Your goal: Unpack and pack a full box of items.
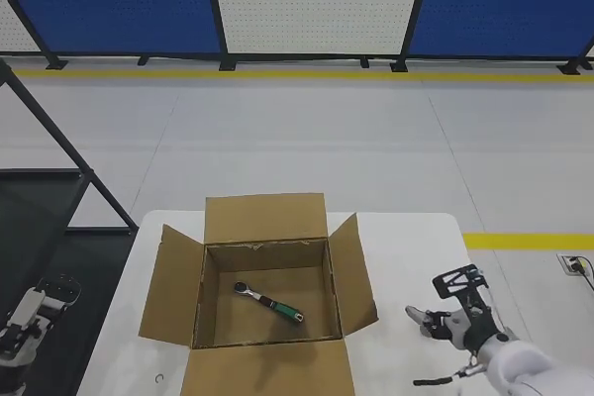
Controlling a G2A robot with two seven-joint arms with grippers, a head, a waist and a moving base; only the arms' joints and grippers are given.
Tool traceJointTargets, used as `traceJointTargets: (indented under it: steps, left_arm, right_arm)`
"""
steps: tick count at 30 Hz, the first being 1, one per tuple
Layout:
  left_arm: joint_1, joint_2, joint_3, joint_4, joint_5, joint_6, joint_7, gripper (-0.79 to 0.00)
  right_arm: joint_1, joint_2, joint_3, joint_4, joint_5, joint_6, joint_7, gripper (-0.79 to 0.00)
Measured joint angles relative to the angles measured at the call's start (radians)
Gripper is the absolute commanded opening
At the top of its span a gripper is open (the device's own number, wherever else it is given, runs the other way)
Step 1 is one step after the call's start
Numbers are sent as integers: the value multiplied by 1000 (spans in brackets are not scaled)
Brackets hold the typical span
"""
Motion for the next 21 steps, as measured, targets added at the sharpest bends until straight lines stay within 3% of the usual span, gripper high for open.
traceJointTargets:
  steps: [5,19,20,21]
  left_arm:
    - [0,0,0,0,0,0,0,0]
    - [0,0,0,0,0,0,0,0]
    - [0,0,0,0,0,0,0,0]
    - [0,0,0,0,0,0,0,0]
  right_arm:
    - [-18,4,19,129,29,0,-28,0]
    - [74,11,-17,456,105,35,-91,0]
    - [79,12,-17,468,107,35,-94,-28]
    - [85,13,-18,485,110,39,-95,-166]
